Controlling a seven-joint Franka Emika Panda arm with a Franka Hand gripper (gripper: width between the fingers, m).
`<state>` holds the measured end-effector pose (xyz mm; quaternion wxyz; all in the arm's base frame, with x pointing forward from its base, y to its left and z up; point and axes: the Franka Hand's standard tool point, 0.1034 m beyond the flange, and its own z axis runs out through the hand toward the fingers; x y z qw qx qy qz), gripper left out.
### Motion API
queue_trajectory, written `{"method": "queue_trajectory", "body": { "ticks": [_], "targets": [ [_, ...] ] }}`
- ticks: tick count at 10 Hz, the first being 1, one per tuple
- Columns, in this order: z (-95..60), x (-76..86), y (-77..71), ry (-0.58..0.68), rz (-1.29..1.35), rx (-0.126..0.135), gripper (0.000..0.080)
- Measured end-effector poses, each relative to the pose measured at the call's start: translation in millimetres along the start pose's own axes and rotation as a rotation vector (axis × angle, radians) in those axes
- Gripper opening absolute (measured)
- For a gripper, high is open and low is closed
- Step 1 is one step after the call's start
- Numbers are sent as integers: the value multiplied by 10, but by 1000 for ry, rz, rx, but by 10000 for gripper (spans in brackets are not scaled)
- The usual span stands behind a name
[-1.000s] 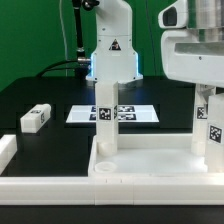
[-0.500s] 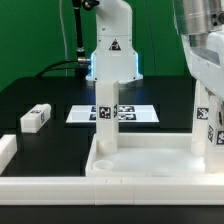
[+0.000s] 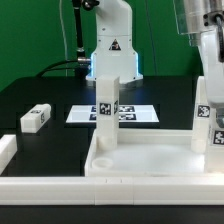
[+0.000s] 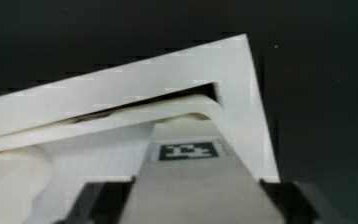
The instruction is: Assemble desk
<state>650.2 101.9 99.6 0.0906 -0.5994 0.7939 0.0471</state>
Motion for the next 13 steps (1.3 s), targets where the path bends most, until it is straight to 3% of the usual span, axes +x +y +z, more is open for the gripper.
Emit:
{"method": "queue_trajectory", "body": {
  "ticks": [2, 3, 5, 6, 12, 13],
  "targets": [
    [2, 2, -2, 0, 0, 1, 593],
    [-25, 13, -24, -1, -38, 6, 593],
    [-374, 145, -146, -10, -174, 48, 647],
    [-444, 182, -169, -12, -197, 50, 647],
    [-395, 192, -154, -8, -204, 45, 649],
    [-463, 322, -131, -8, -342, 50, 649]
  ]
}}
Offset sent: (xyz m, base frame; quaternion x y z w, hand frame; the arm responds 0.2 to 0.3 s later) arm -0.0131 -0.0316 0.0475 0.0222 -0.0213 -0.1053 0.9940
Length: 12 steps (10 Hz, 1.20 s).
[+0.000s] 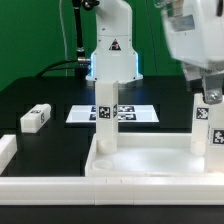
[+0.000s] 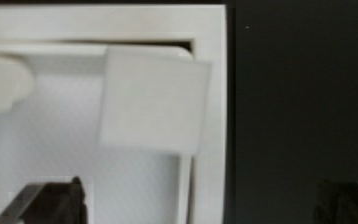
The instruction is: Assemble desk
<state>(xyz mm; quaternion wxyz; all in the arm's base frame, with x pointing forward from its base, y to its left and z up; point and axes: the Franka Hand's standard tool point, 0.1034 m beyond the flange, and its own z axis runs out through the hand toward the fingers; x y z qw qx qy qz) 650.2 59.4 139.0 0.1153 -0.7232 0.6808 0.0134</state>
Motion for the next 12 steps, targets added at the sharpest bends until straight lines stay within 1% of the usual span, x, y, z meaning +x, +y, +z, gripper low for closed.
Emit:
{"method": "queue_trajectory", "body": {
  "ticks": [1, 2, 3, 4, 7, 8, 9, 10, 11, 12],
  "targets": [
    [-169, 205, 145, -10, -58, 10, 649],
    [-333, 402, 248, -12, -185, 19, 649],
    [-402, 504, 244, -11, -275, 28, 649],
    [-391, 473, 231, -10, -320, 30, 649],
    [-379, 504, 248, -6, -504, 27, 649],
    [-357, 626, 335, -6, -662, 19, 649],
    [-357, 843, 526, -15, -774, 1, 649],
    [-402, 1092, 708, -24, -907, -10, 649],
    [-432, 1356, 851, -20, -996, -15, 649],
    [-430, 1476, 917, -16, -1034, -18, 649]
  ]
}}
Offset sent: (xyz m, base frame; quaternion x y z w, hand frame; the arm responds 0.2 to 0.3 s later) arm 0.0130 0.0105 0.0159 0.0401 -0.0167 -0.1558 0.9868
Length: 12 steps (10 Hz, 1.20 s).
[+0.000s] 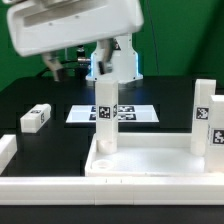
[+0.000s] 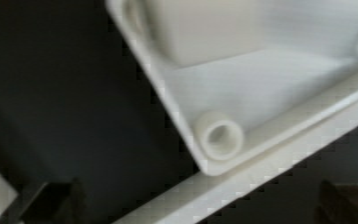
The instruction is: Assemble desk
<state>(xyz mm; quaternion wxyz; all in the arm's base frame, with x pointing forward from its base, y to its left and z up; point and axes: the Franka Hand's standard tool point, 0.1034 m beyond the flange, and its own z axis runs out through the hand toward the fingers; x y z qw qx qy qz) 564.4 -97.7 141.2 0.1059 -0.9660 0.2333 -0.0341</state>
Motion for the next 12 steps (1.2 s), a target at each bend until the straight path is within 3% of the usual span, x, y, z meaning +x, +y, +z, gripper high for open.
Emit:
{"method": "queue_trajectory", "body": {
  "ticks": [4, 5, 7, 8, 9, 10, 12],
  "targets": [
    [25, -26, 11, -24, -129, -2, 649],
    [81, -78, 148, -65, -130, -16, 649],
    [172, -238, 773, -337, -122, -93, 649],
    [223, -186, 930, -368, -127, -104, 649],
    [203, -175, 952, -384, -123, -95, 649],
    [184, -270, 942, -480, -112, -95, 649],
    [242, -255, 979, -580, -101, -94, 649]
  ]
}}
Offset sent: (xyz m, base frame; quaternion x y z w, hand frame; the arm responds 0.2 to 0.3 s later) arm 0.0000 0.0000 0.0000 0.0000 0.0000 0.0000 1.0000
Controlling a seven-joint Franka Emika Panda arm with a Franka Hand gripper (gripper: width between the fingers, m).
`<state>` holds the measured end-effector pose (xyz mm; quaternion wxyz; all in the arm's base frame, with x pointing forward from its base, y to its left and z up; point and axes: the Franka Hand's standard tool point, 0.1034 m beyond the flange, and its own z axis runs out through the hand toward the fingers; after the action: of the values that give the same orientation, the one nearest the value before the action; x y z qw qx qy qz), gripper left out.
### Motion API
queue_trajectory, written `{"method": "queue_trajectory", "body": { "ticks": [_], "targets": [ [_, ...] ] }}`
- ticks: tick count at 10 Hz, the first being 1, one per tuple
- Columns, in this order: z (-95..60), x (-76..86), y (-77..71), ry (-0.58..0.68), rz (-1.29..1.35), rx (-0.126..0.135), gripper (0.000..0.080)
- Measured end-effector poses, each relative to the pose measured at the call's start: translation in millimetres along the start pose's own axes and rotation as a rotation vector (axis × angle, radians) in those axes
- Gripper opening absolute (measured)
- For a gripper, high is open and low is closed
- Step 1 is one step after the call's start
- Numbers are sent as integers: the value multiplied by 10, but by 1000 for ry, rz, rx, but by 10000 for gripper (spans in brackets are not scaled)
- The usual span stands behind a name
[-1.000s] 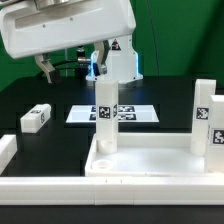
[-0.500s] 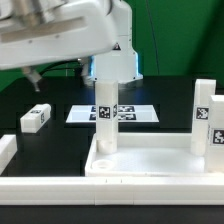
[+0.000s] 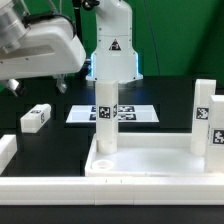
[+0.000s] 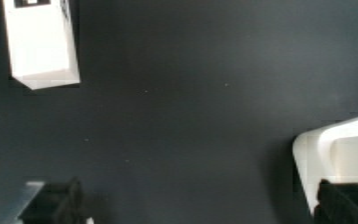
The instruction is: Assemble desk
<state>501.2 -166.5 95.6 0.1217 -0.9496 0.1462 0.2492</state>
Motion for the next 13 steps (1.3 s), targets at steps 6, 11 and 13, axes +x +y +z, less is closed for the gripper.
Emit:
{"method": "queue_trajectory", "body": {
  "ticks": [6, 11, 13],
  "targets": [
    [379, -51, 413, -220, 1, -34, 649],
    [891, -154, 763, -320, 26, -14, 649],
    [937, -206, 724, -353, 38, -4, 649]
  ]
}}
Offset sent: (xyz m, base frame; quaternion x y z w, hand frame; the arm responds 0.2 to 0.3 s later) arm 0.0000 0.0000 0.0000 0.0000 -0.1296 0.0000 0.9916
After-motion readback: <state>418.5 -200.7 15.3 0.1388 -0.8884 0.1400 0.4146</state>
